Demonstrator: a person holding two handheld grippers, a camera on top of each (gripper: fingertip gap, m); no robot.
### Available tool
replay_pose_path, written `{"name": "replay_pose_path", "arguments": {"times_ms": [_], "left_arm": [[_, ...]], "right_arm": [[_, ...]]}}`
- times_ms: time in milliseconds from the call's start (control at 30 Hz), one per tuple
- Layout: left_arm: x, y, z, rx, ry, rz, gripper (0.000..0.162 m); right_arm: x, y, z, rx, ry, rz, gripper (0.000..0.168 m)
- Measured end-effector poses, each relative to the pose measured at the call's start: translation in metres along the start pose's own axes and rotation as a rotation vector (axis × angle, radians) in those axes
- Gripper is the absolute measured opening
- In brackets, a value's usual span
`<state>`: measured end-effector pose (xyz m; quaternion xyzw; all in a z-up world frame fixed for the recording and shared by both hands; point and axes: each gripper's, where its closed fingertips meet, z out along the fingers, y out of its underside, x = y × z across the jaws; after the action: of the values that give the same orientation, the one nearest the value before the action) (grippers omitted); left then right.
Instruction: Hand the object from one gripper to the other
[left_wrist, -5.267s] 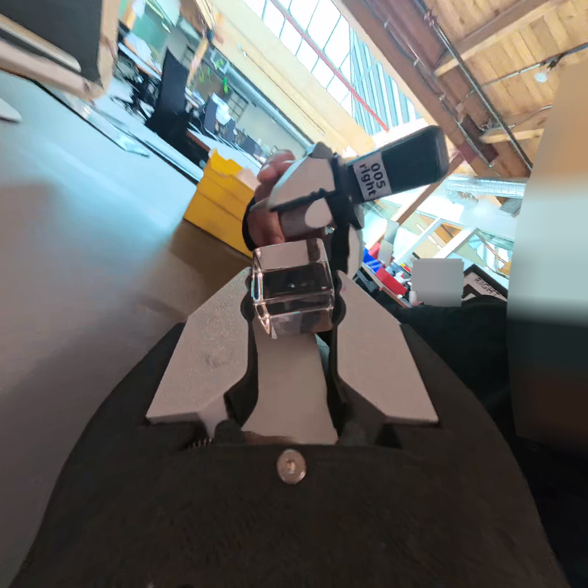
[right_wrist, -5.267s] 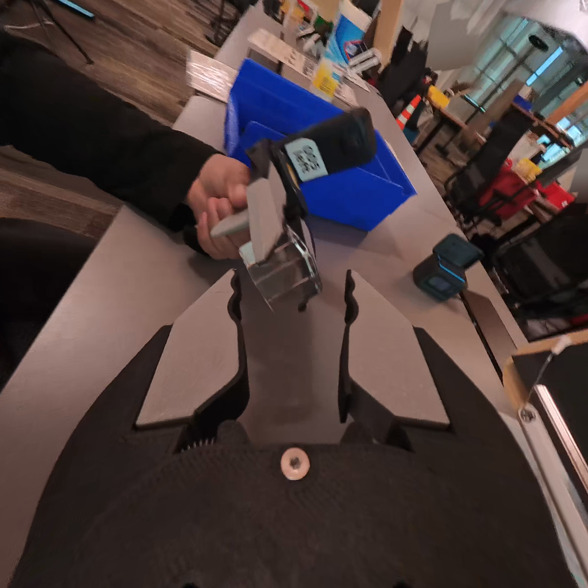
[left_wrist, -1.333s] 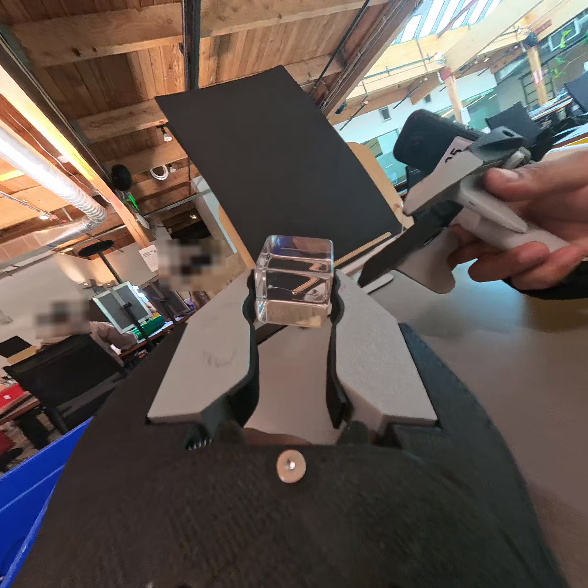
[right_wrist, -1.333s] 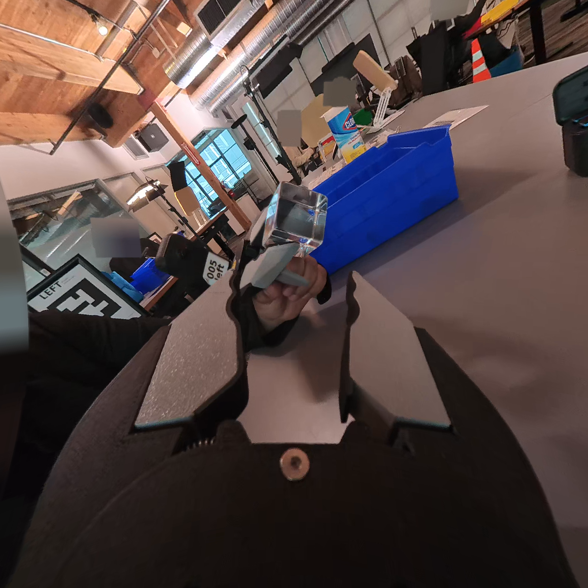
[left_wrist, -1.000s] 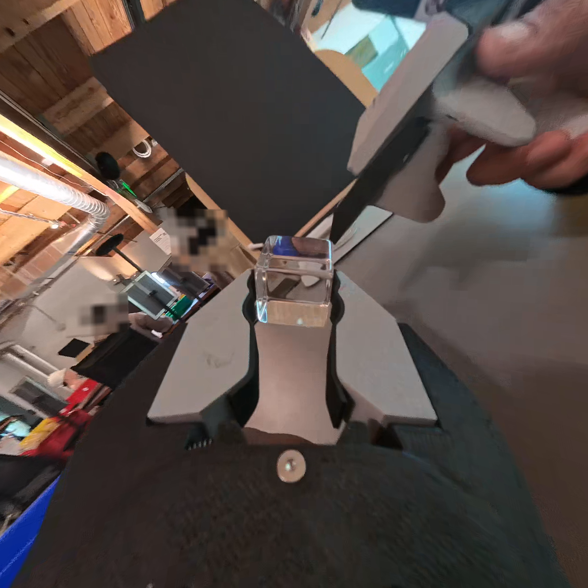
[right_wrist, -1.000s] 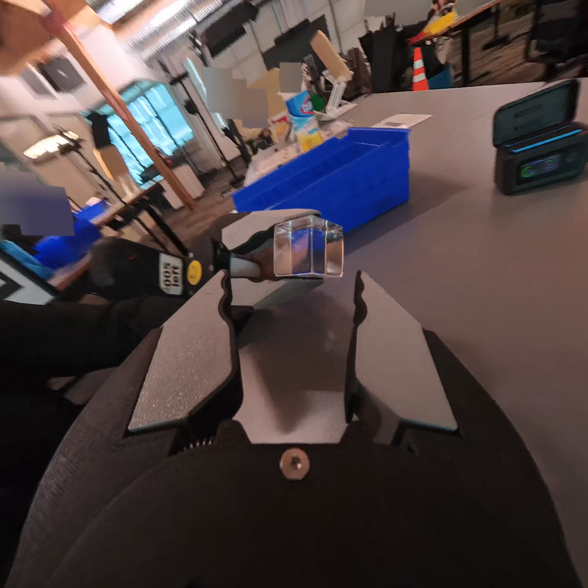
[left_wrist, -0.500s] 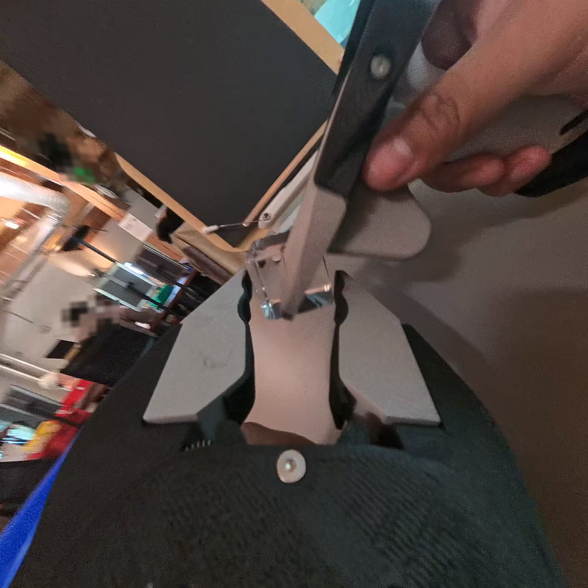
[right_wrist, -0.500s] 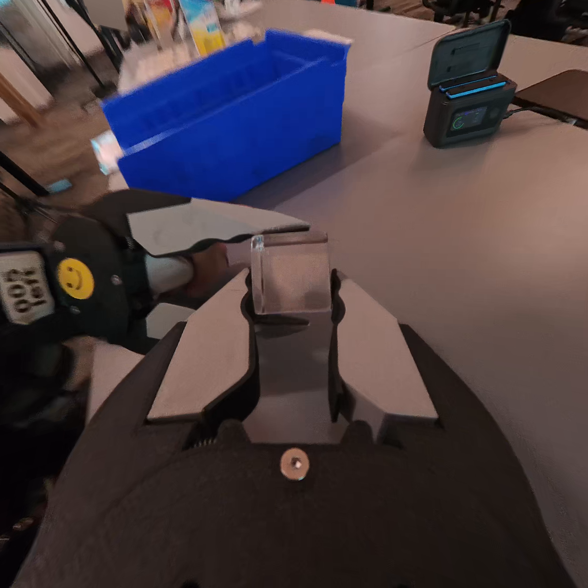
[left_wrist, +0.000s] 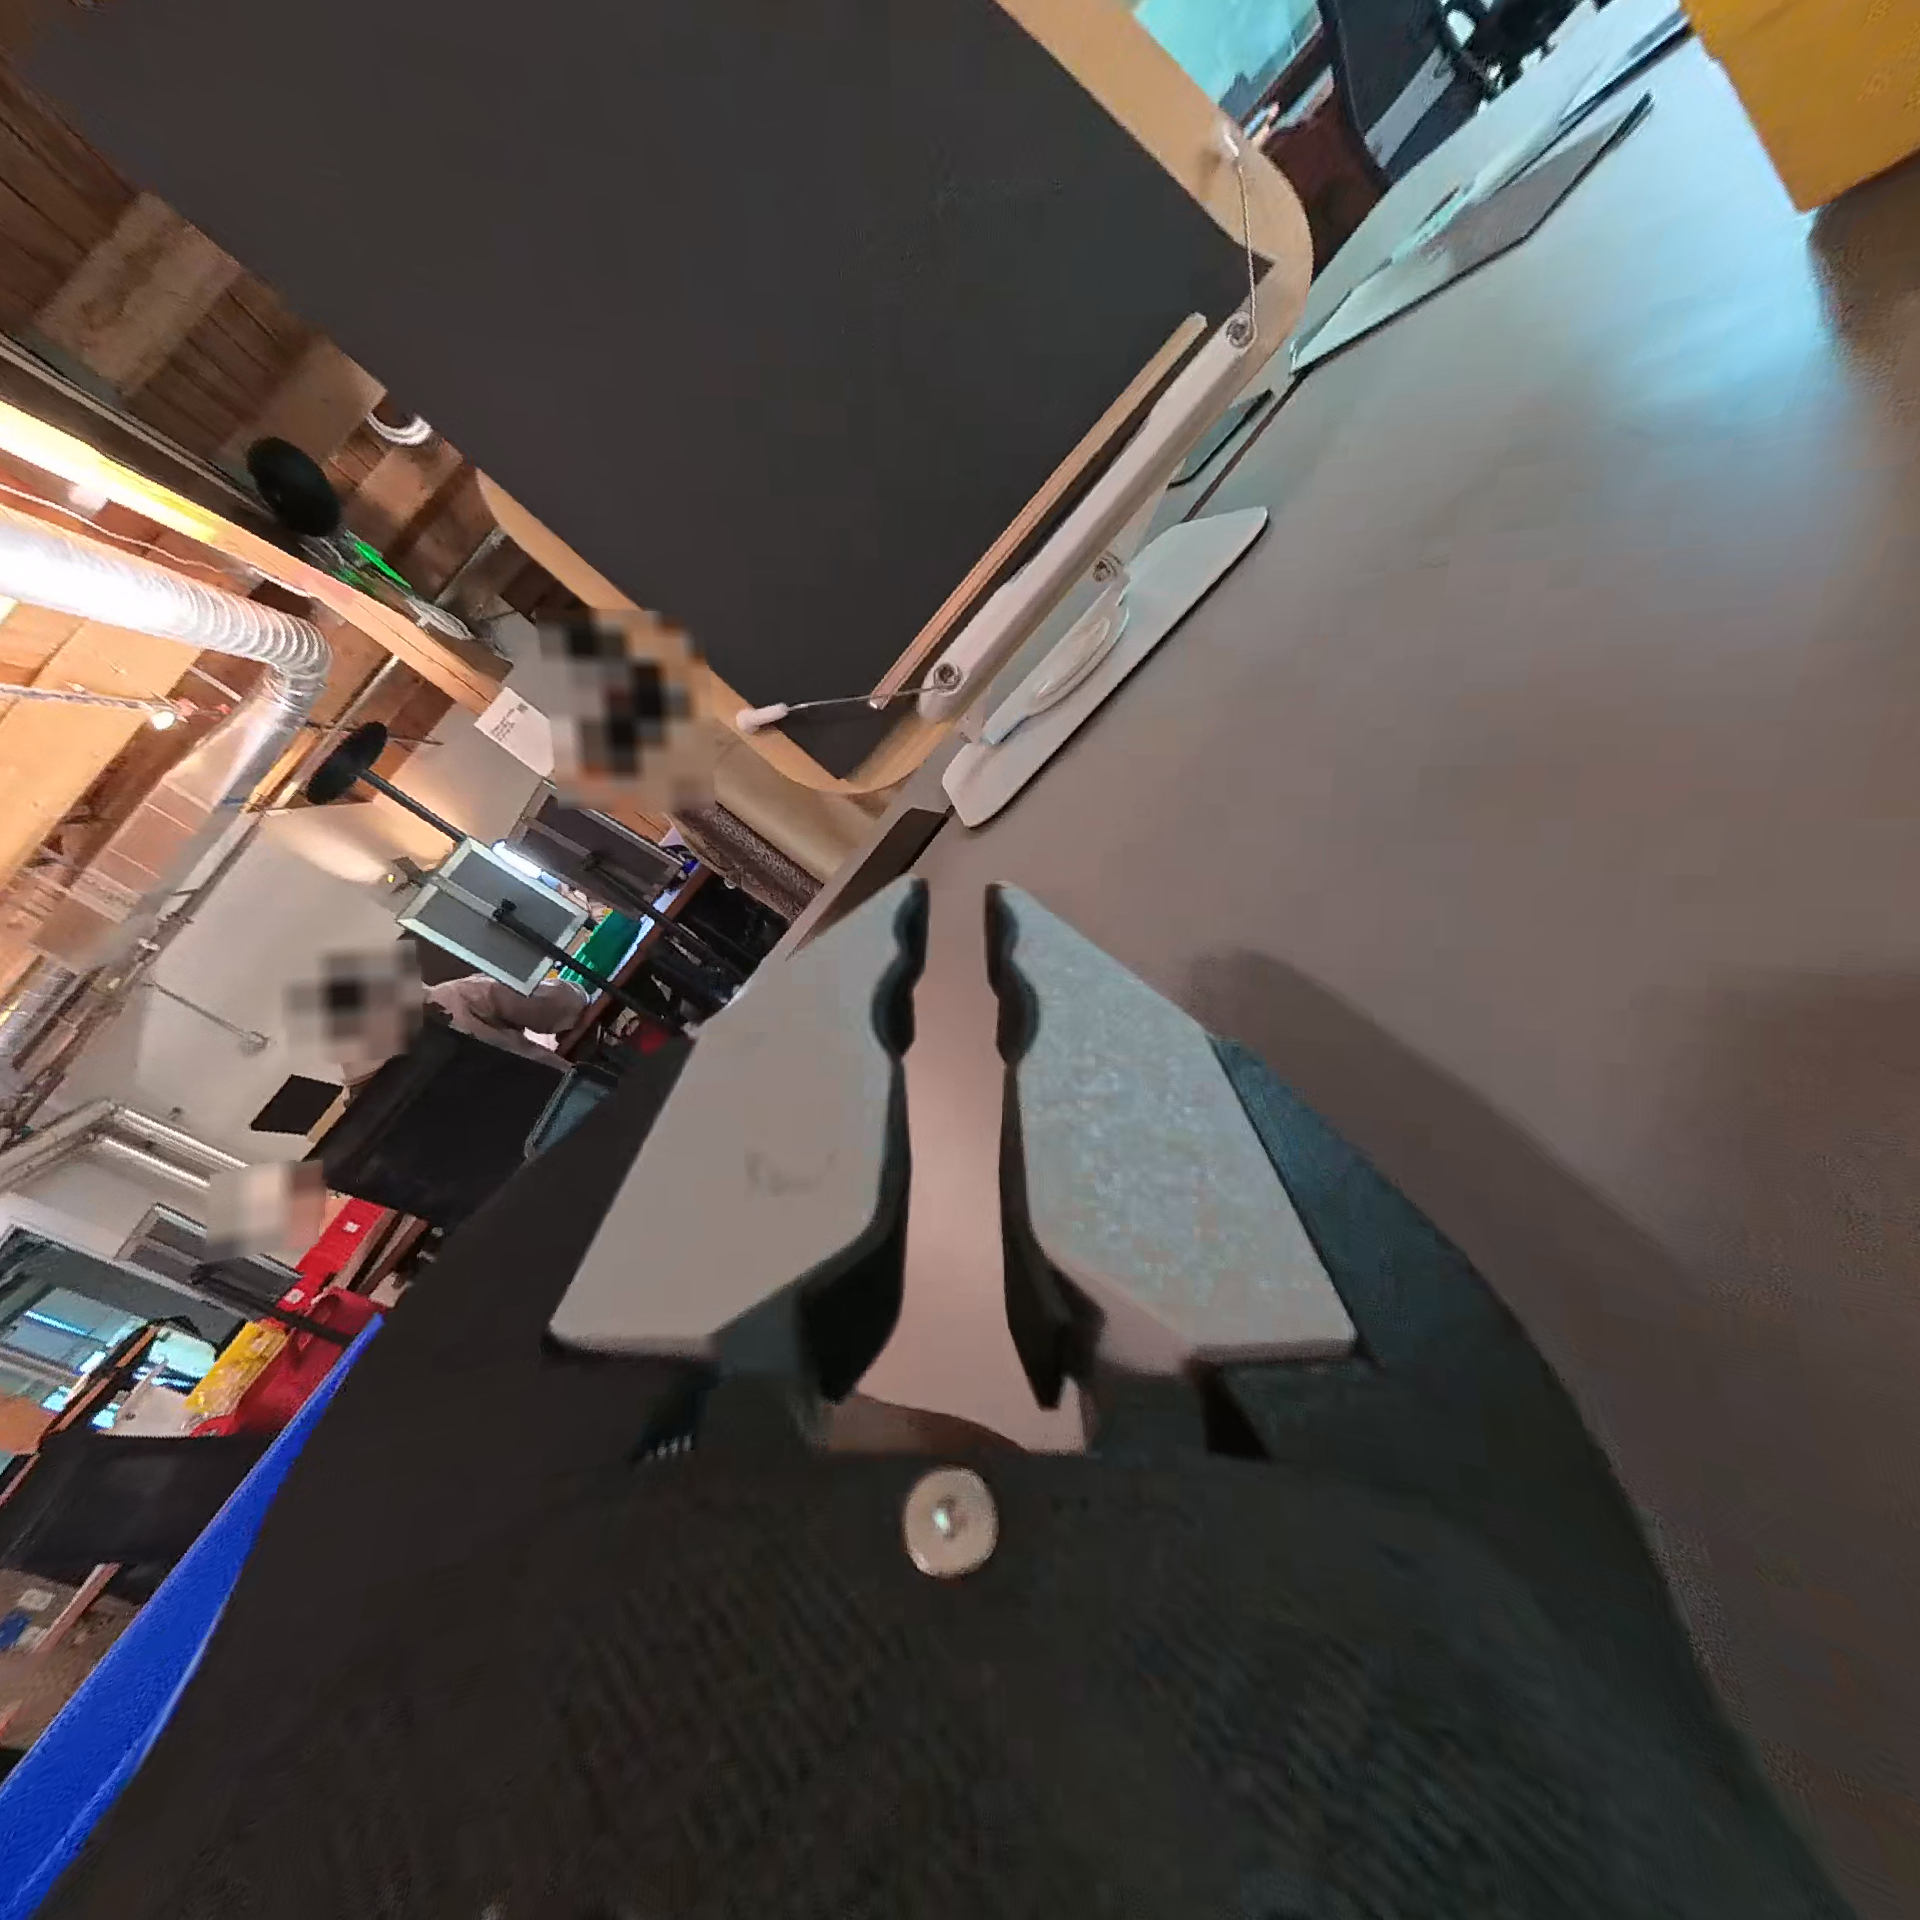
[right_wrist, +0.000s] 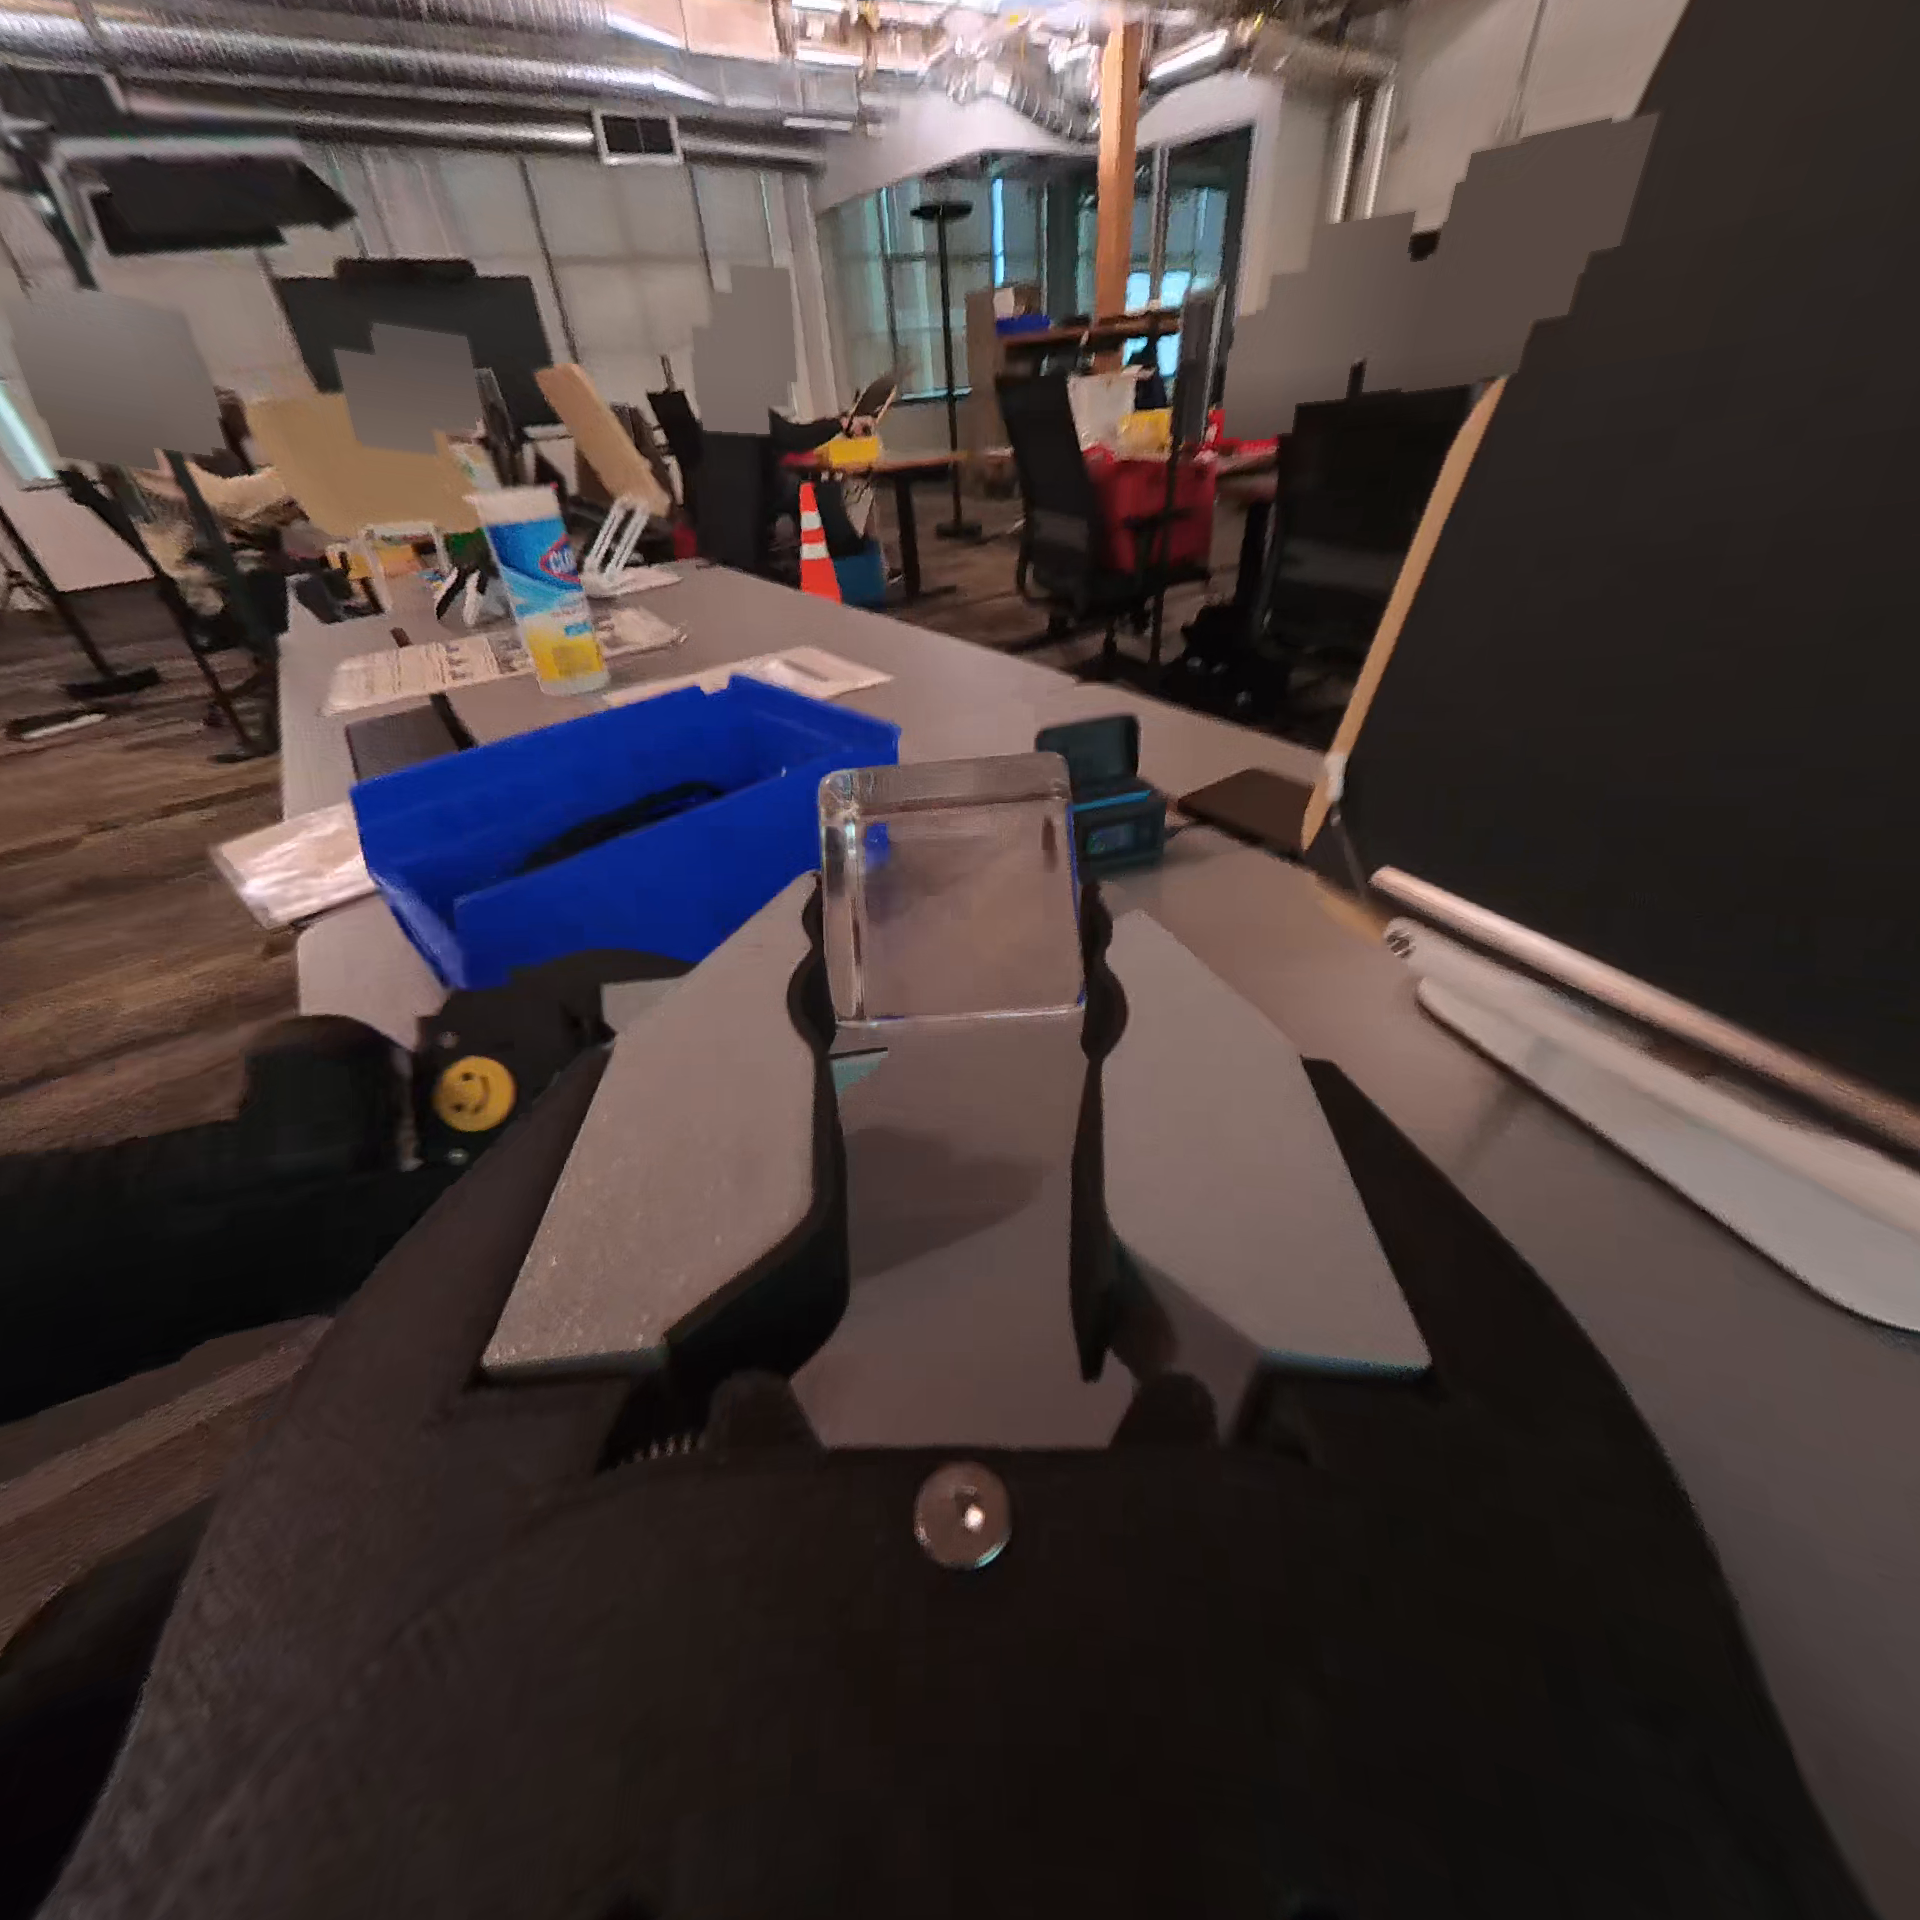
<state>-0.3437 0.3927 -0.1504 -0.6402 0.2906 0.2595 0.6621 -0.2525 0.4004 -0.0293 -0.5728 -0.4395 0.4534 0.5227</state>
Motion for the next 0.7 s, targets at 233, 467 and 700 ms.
{"name": "replay_pose_path", "arguments": {"times_ms": [233,467,700], "left_arm": [[-0.003,0.002,-0.003,-0.008,-0.016,0.07,0.001],[-0.007,-0.001,-0.005,0.0,-0.049,0.117,0.001],[-0.011,0.009,-0.004,-0.033,-0.05,0.078,0.001]], "right_arm": [[0.038,-0.101,-0.169,0.055,0.344,-0.138,0.043],[0.149,0.008,-0.278,-0.307,0.643,0.099,0.043],[0.164,0.152,-0.308,-0.741,0.664,0.345,0.036]]}}
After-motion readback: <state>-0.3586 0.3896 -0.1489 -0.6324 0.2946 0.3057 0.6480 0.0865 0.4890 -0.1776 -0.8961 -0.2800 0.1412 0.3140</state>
